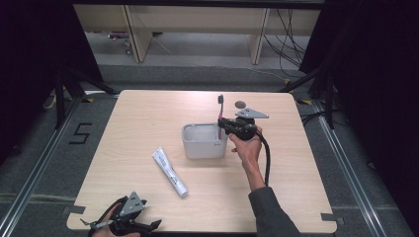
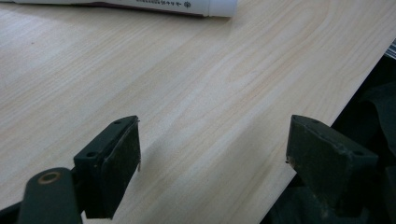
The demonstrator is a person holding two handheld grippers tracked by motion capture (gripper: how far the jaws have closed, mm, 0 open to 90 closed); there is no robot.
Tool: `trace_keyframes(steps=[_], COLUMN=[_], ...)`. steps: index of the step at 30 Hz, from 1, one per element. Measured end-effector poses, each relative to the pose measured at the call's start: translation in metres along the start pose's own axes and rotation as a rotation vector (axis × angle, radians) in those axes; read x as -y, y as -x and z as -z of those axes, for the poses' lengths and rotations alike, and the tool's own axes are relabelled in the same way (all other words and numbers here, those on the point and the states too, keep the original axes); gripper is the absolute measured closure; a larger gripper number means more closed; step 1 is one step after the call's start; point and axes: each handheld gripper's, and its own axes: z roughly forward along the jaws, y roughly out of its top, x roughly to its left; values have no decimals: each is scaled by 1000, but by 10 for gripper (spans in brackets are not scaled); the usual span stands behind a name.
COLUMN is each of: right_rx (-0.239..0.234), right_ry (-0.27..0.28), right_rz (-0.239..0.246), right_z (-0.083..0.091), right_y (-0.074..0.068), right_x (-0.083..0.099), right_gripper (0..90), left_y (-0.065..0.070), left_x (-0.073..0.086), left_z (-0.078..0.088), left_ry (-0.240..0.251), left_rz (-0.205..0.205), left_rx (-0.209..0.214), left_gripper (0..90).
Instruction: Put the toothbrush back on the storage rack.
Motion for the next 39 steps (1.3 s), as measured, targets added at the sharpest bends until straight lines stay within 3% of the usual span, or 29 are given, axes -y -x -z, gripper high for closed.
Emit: trace_keyframes(steps=[9, 17, 20, 28, 29, 31, 36, 37, 39], right_rx=[5, 30, 29, 33, 31, 33, 36, 46, 39], right_ry=[-2, 5, 7, -1, 3, -1, -10, -7, -10], right_rz=[-4, 9, -11, -14, 6, -15, -2, 21, -13], right_z=[3, 9, 13, 33, 39, 46, 58, 61, 69], right_y=[3, 5, 5, 6, 7, 7, 9, 11, 9], right_x=[1, 0, 0, -1, -1, 0, 3, 4, 9], right_gripper=[762, 606, 546, 489, 487, 476, 459, 452, 436], left_y=[-1, 0, 0, -1, 0, 0, 0, 0, 0], left_x=[0, 0, 0, 0, 0, 0, 0, 0, 0], left_z=[0, 0, 0, 0, -1, -1, -1, -1, -1], left_ry=[-6, -5, -5, -7, 0, 0, -1, 5, 4], left_rz=[-3, -4, -5, -5, 6, 3, 4, 10, 9], left_rx=[-3, -2, -3, -3, -2, -4, -6, -4, -6], left_gripper=[171, 171, 171, 171, 171, 172, 171, 172, 172])
